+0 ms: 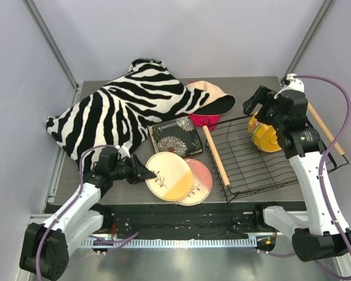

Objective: Unload the plates from the dish rack
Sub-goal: Place the plate at the center of the board.

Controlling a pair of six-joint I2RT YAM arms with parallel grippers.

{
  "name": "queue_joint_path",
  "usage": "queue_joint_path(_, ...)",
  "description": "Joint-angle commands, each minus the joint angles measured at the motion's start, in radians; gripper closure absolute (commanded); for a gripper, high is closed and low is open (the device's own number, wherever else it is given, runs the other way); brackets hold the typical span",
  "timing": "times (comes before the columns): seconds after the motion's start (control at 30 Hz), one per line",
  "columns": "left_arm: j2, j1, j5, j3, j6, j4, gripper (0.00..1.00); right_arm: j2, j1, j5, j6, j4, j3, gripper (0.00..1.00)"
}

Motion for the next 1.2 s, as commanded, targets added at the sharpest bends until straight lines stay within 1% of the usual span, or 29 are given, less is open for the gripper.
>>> queue_joint_path(0.0, -0.039, -0.014, 0.042, 0.018, -0.012, 0.085, 1.00, -0.021, -0.006, 0.018, -0.009, 0.013, -0.003, 0.08)
queue_joint_path(0.17, -0.022, -0.034, 0.028, 0.001, -0.024, 0.108, 1.00, -0.028, -0.006, 0.020, -0.008, 0.014, -0.013, 0.08)
queue_joint_path(0.3, 0.006, -0.085, 0.011, -0.002, -0.046, 0.131, 1.00, -0.032, -0.008, 0.014, -0.004, 0.013, -0.019, 0.08)
queue_joint_path(0.5, 0.018, -0.154, -0.056, -0.006, -0.069, 0.159, 1.00, -0.036, -0.008, 0.015, -0.009, 0.007, -0.023, 0.08)
queue_joint_path(0.57, 0.024, -0.168, -0.080, -0.013, -0.084, 0.159, 1.00, -0.039, -0.008, 0.015, -0.011, 0.004, -0.023, 0.08)
queue_joint_path(0.67, 0.053, -0.177, -0.093, -0.026, -0.096, 0.202, 1.00, -0.044, -0.009, 0.014, -0.011, -0.001, -0.024, 0.08)
queue_joint_path(0.73, 0.076, -0.180, -0.096, -0.028, -0.098, 0.205, 0.97, -0.045, -0.008, 0.015, -0.011, -0.005, -0.024, 0.08)
queue_joint_path(0.77, 0.086, -0.188, -0.099, -0.029, -0.096, 0.206, 0.92, -0.048, -0.009, 0.014, -0.012, -0.007, -0.024, 0.08)
queue_joint_path(1.03, 0.181, -0.244, -0.136, -0.023, -0.087, 0.262, 0.79, -0.061, -0.008, 0.015, -0.015, -0.018, -0.024, 0.08)
queue_joint_path(1.13, 0.219, -0.269, -0.156, -0.014, -0.073, 0.265, 0.73, -0.064, -0.008, 0.017, -0.018, -0.021, -0.026, 0.08)
queue_joint_path(1.17, 0.227, -0.280, -0.162, -0.010, -0.070, 0.265, 0.68, -0.064, -0.008, 0.017, -0.017, -0.024, -0.027, 0.08)
